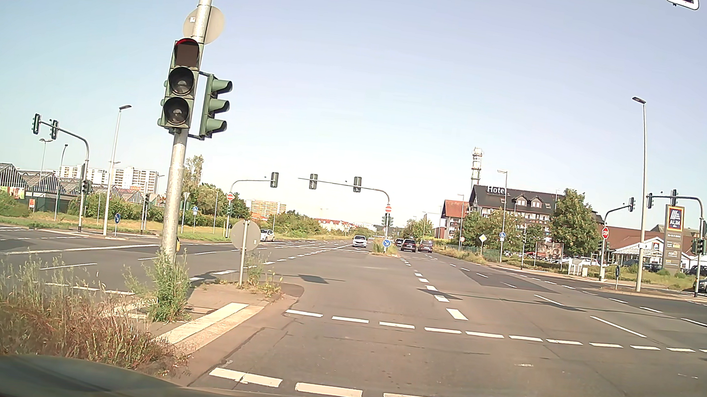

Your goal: Follow the waypoints while adhering to traffic rules and regulations

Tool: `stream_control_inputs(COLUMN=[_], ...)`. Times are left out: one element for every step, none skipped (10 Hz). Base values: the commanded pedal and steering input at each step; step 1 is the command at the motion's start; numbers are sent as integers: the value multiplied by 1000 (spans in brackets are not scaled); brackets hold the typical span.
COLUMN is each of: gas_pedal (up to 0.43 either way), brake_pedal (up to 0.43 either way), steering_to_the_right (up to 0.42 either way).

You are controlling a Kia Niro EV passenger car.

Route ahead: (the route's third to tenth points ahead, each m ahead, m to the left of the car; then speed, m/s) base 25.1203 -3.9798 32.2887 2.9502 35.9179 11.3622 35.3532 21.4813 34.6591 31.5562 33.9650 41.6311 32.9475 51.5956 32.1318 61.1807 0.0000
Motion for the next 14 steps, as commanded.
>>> stream_control_inputs(gas_pedal=[0,0,0,0,0,0,0,0,0,0,0,0,0,0], brake_pedal=[299,293,293,293,293,293,293,293,293,293,293,293,293,299], steering_to_the_right=[-2,-1,-1,-2,-2,-2,-2,-1,-1,-2,-1,-1,-2,-1])
